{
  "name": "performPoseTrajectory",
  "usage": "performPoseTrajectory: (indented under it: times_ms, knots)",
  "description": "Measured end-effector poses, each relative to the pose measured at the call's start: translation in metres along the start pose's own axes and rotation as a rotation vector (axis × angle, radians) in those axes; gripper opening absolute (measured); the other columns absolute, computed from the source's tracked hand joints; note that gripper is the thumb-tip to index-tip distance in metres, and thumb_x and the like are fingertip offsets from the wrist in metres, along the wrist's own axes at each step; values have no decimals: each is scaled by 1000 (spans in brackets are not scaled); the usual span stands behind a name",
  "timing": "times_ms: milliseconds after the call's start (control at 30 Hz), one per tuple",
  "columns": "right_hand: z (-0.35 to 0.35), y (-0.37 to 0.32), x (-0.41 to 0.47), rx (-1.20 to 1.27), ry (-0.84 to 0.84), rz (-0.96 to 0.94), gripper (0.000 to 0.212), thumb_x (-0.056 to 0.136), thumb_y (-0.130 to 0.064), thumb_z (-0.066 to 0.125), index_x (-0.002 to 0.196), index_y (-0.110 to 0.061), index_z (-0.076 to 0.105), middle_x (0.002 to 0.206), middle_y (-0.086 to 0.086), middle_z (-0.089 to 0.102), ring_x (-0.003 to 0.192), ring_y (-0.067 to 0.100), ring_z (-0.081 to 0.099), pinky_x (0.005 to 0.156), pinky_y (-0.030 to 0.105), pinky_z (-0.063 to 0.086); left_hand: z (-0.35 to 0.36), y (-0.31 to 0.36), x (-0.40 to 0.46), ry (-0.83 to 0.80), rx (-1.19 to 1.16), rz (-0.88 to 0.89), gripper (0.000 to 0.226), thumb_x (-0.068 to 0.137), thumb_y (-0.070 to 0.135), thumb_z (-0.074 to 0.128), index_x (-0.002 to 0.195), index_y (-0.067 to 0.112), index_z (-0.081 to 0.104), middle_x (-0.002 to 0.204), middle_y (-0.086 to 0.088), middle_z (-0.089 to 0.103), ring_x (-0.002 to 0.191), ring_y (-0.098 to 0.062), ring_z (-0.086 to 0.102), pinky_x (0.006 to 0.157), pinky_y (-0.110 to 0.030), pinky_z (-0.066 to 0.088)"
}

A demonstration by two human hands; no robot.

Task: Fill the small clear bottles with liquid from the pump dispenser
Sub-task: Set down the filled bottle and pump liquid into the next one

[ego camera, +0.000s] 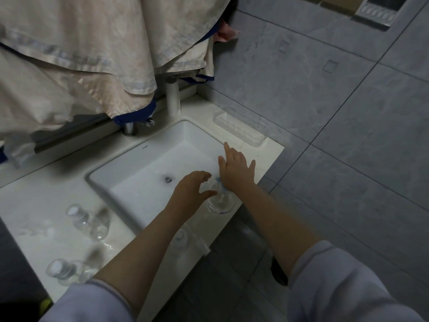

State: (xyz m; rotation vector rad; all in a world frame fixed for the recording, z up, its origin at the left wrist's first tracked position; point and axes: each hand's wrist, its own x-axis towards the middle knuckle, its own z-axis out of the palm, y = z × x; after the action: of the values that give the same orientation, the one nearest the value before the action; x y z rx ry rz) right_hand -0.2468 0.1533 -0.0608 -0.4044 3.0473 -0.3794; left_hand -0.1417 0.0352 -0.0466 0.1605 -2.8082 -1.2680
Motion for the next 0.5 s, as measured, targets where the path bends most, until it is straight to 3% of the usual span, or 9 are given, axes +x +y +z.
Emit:
performPoseTrajectory:
  times_ms: [200, 500]
  knots:
    - [-9, 0, 5, -13, 45, -12, 58, 100, -50, 15, 151, -28, -1, 159, 0, 15, 145, 24, 15, 114, 57, 3, 0, 3, 0, 12, -13, 3, 52, 82, 34, 66, 126, 12, 51, 125, -5, 58, 111, -18, 54, 100, -30, 41]
    - [-1, -2, -2, 17, 7, -2, 55, 102, -43, 16, 152, -28, 1, 157, 0, 20, 144, 24, 18, 113, 59, 2, 2, -1, 0, -13, 5, -5, 50, 83, 33, 65, 127, 12, 51, 125, -6, 58, 113, -18, 54, 103, -31, 40]
